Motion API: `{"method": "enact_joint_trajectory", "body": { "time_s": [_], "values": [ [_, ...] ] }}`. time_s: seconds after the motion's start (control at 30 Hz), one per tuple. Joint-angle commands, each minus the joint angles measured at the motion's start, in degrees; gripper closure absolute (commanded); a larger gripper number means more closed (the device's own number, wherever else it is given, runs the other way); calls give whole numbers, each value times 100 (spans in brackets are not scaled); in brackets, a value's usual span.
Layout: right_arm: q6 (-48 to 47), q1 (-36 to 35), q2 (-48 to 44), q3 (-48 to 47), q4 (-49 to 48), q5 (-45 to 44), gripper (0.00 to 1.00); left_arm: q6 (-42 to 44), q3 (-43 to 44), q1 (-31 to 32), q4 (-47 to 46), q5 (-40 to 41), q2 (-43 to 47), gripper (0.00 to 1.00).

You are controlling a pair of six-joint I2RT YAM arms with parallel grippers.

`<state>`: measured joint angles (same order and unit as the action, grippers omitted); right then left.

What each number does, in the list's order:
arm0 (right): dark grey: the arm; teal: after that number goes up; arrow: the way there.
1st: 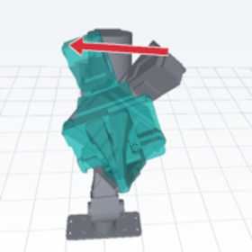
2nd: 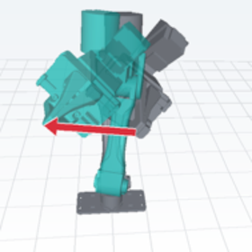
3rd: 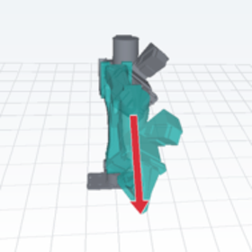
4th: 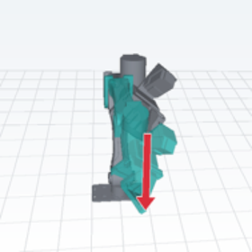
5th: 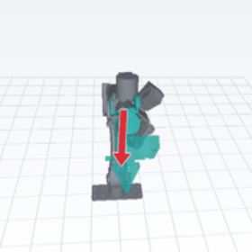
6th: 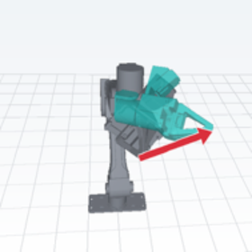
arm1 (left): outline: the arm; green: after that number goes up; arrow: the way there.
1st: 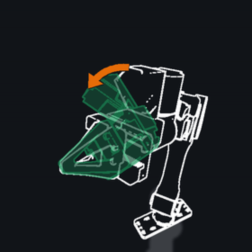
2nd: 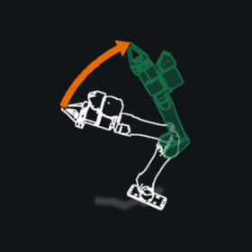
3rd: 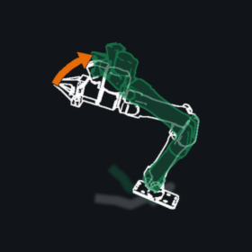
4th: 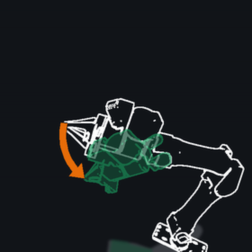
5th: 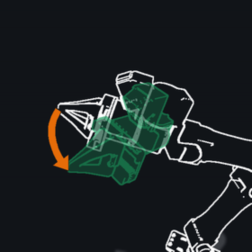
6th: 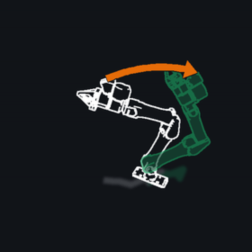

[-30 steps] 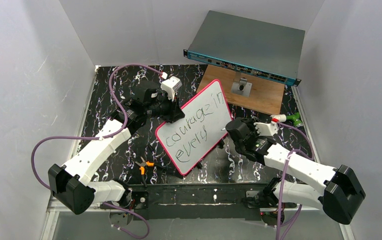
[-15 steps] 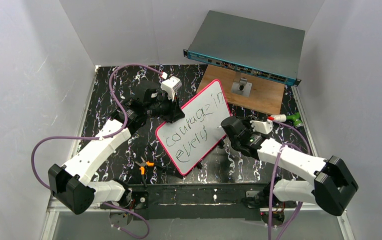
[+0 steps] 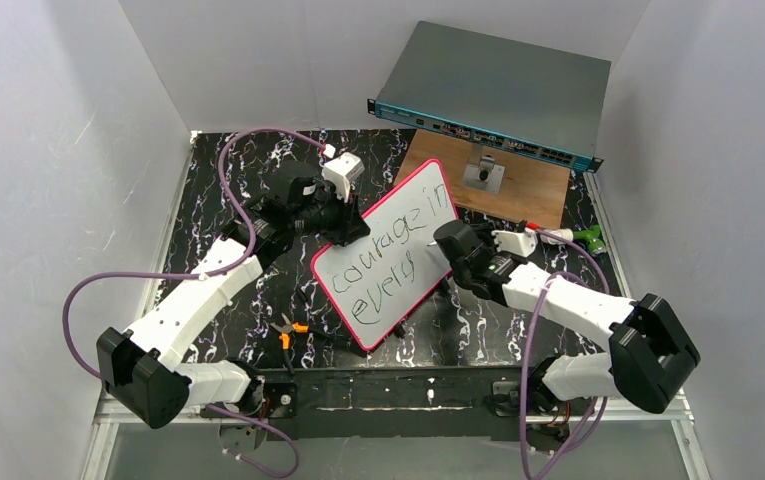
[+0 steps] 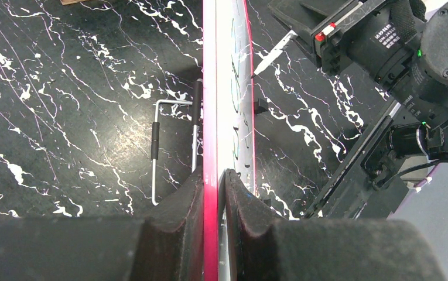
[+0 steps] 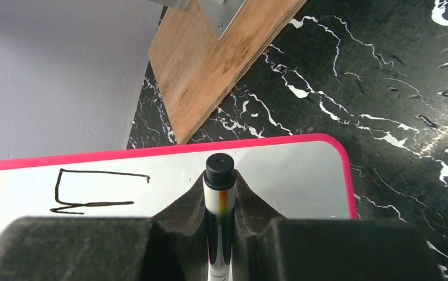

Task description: Write a sentence on the whiteboard

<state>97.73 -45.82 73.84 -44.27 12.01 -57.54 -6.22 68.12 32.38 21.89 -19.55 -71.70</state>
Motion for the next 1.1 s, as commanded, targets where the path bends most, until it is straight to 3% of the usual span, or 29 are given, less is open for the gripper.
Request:
{"method": "enact_joint_trajectory", "body": {
  "time_s": [0.0, 0.43, 1.07],
  "values": [
    [89, 118, 144, -330, -227, -69, 99, 340, 126, -13, 147, 287, 15, 100],
    [-66, 170, 438, -425, -371, 103, 99, 390, 144, -12, 171, 302, -5, 100],
    [-316, 142, 269, 200, -428, 203, 99, 425, 222, -13, 242, 320, -21, 100]
  ]
}}
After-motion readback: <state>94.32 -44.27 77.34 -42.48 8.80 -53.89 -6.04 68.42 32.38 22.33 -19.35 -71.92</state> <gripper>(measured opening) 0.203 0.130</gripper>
